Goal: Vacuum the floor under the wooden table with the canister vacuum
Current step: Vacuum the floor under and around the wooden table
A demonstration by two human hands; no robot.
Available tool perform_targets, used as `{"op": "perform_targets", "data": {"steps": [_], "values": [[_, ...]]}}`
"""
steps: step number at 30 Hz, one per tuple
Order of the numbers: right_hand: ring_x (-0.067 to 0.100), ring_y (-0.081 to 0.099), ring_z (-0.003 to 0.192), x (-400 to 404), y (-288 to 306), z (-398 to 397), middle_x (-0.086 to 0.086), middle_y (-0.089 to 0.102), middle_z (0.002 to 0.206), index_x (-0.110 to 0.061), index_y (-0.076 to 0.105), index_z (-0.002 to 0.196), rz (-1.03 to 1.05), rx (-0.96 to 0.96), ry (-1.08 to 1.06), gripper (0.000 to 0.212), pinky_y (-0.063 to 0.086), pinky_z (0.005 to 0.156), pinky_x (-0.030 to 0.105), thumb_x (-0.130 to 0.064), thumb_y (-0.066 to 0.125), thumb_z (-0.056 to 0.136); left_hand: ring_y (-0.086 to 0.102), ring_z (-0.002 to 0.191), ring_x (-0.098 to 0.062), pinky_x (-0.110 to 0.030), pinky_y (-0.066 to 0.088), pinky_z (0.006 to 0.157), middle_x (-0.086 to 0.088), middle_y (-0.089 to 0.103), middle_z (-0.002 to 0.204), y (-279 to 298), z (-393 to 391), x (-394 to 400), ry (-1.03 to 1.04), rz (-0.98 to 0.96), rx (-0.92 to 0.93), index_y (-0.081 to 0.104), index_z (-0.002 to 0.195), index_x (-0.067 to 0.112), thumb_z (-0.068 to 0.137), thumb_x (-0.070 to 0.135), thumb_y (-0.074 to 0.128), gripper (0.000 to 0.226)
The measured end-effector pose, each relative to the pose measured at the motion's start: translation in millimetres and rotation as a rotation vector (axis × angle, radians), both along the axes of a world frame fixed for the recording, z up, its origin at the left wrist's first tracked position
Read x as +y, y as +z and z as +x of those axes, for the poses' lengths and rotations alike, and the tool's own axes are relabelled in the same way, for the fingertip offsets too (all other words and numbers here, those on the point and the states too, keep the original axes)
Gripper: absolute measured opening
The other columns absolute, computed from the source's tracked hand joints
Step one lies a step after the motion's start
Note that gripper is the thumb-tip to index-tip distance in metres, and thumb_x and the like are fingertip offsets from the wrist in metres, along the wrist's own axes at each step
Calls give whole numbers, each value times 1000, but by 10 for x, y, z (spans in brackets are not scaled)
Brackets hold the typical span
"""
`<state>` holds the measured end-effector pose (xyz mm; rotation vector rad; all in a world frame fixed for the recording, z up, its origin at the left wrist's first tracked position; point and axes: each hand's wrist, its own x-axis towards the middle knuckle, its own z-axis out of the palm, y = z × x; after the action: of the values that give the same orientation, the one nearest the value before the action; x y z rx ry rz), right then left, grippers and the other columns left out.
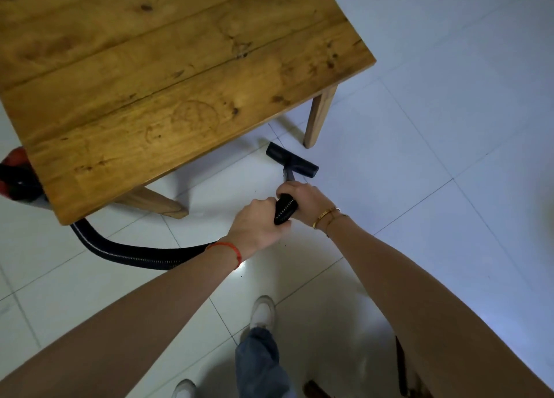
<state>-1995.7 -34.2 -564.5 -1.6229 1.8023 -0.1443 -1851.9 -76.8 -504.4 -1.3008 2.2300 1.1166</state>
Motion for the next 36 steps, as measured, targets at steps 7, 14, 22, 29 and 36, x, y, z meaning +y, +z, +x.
{"op": "perform_targets", "data": {"steps": [7, 14, 22, 29, 36], "values": [[26, 59, 81, -105, 50, 6, 6, 61, 99, -12, 59, 96, 13, -4, 7, 15, 51, 76, 38, -13, 59, 82, 59, 70, -21, -25, 40, 54, 0, 58, 76, 12, 24, -141, 8, 45, 8, 53, 91, 16, 84, 36, 60, 23], [25, 59, 81, -81, 69, 294, 7, 62, 98, -11, 59, 96, 21, -7, 5, 13, 50, 74, 36, -12, 57, 84, 64, 72, -22, -27, 47, 57, -2, 62, 77, 17, 340, -163, 8, 88, 17, 57, 93, 15, 81, 39, 63, 27], [24, 60, 82, 148, 82, 879, 6, 62, 99, -12, 60, 98, 19, -25, -12, 16, 49, 72, 32, -12, 61, 82, 59, 70, -16, -22, 36, 49, 4, 59, 72, 112, 1006, 16, -37, 52, -24, 56, 86, 23, 78, 42, 63, 22], [24, 61, 90, 397, 169, 1707, 7, 62, 105, -11, 60, 104, 55, 2, 19, 18, 50, 82, 35, -15, 59, 86, 56, 61, -16, -24, 41, 52, -1, 61, 79, 186, 1854, 315, -42, 107, -35, 54, 90, 20, 83, 39, 61, 21], [23, 61, 92, 644, 181, 2768, 7, 64, 102, -11, 60, 100, 39, -14, -18, 17, 49, 84, 32, -12, 63, 83, 62, 76, -22, -28, 47, 61, -3, 64, 86, 217, 2890, 597, -72, 51, -63, 54, 97, 18, 84, 41, 58, 26]]}}
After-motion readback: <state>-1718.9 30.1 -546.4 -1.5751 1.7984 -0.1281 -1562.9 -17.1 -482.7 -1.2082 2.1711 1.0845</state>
